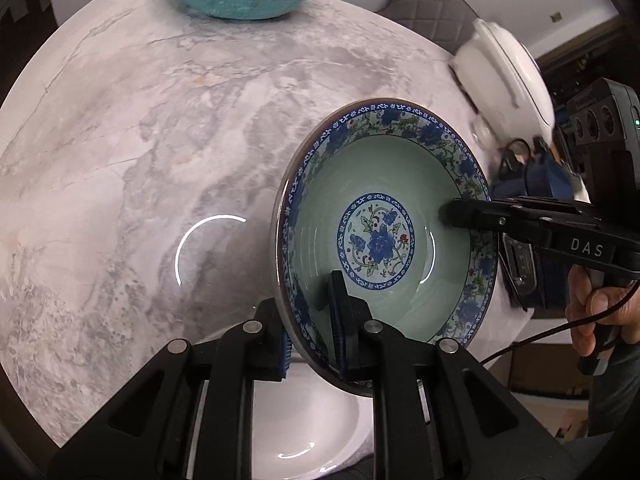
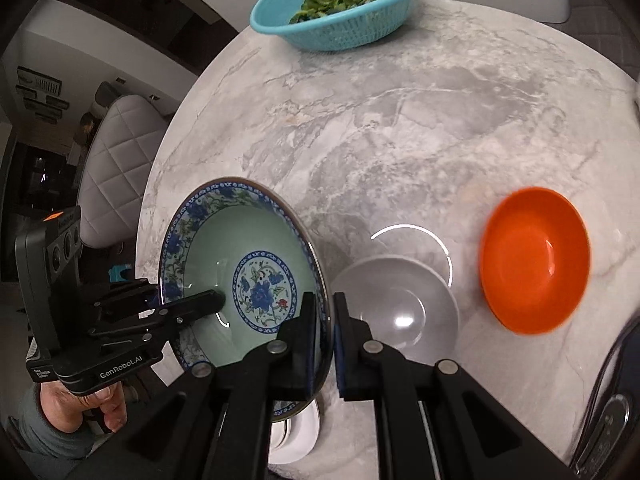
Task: Organize plates and bowls
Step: 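Carry the blue-patterned bowl with both grippers and lower it beside the plate stack, then open both grippers to release the blue-patterned bowl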
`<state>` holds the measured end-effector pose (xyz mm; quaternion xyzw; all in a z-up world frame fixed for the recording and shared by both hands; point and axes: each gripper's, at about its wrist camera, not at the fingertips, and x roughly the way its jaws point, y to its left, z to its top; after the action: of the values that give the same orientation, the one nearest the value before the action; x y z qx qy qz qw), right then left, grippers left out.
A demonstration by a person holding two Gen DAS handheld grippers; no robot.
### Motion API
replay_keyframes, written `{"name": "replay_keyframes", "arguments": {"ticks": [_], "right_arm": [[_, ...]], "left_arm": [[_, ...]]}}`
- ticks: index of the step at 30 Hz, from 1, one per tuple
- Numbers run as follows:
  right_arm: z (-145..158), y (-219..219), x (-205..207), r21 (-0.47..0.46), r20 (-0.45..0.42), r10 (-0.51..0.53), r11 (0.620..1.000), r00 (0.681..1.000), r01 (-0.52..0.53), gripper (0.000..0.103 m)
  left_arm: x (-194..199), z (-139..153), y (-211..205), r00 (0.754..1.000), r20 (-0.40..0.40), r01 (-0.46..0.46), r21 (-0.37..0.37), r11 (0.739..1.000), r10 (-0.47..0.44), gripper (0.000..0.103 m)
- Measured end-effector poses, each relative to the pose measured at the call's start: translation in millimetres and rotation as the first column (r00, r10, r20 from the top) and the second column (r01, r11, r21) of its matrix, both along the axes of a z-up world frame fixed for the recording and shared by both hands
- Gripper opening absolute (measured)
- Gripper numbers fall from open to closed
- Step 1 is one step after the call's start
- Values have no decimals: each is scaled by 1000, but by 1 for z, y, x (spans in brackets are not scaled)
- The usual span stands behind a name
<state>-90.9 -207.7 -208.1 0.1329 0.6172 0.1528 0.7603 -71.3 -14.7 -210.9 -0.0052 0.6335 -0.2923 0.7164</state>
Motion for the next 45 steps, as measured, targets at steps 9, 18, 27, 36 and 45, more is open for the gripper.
{"name": "replay_keyframes", "arguments": {"ticks": [9,18,27,36,45], "right_arm": [[-7,-70,-147,-17,5,-291,956,957,291,10],[-75,-127,-229,-10,-94,-442,896,892,443,10],[-108,-146,-228,13,-111,-418,907,902,422,10],[-110,-146,-219,22,-74,-363,931,929,365,14],[-98,-145,-227,9,-24,-381,925,924,381,48]], "left_arm": [[-106,-16,-89,965,-8,262,33,965,-262,14],[-159,-68,-165,923,-35,385,125,915,-383,16],[-148,-106,-176,933,-53,360,178,916,-356,19],[-144,-113,-182,949,-25,315,183,932,-315,40],[-136,-74,-157,959,22,277,129,952,-282,88]]}}
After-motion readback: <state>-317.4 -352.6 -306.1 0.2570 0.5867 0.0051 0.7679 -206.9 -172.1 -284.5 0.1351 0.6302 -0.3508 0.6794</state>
